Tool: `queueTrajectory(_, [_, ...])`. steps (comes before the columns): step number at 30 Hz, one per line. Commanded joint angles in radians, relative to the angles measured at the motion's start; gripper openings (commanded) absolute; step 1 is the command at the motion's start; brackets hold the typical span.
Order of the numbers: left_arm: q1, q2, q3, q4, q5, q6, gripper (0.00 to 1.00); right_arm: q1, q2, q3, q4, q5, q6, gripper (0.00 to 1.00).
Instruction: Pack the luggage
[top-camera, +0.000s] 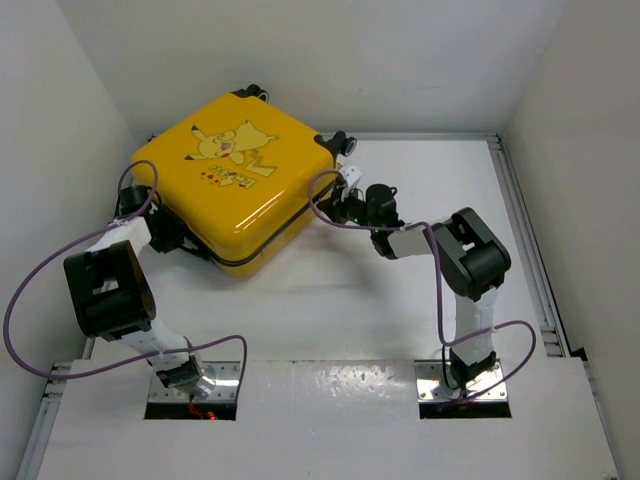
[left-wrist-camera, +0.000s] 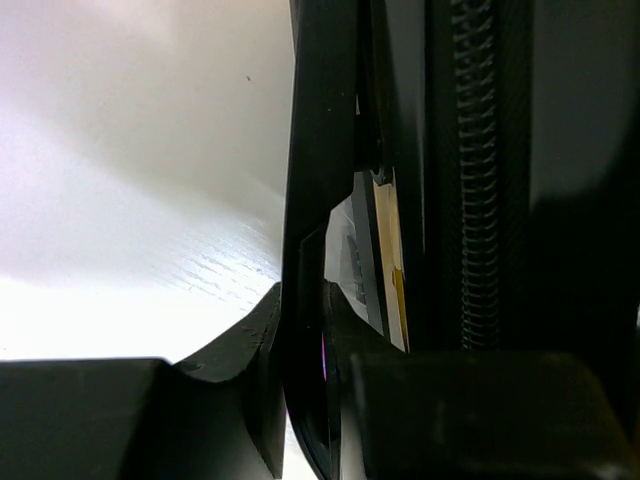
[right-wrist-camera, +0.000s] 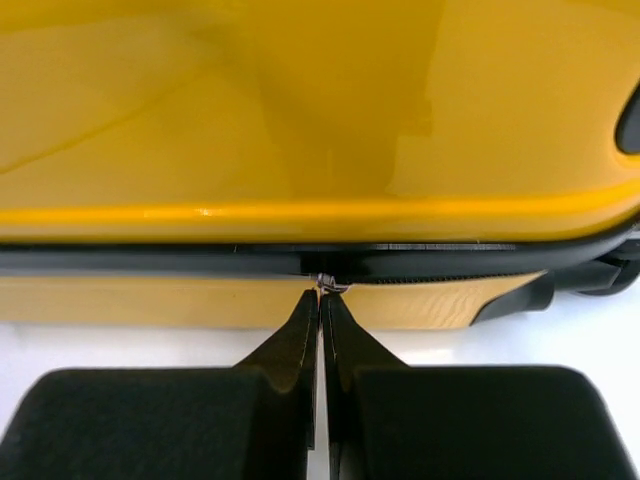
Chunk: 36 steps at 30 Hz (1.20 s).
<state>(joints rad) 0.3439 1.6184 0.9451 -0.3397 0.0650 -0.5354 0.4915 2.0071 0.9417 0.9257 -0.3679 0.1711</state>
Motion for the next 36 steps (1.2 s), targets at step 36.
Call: queueTrajectory(36, [0.196,0.196,0.076,-0.260,0.021,0.433,0.00,-0.050,-0.634,-0.584,-0.261,0.268,-0.010,0.00])
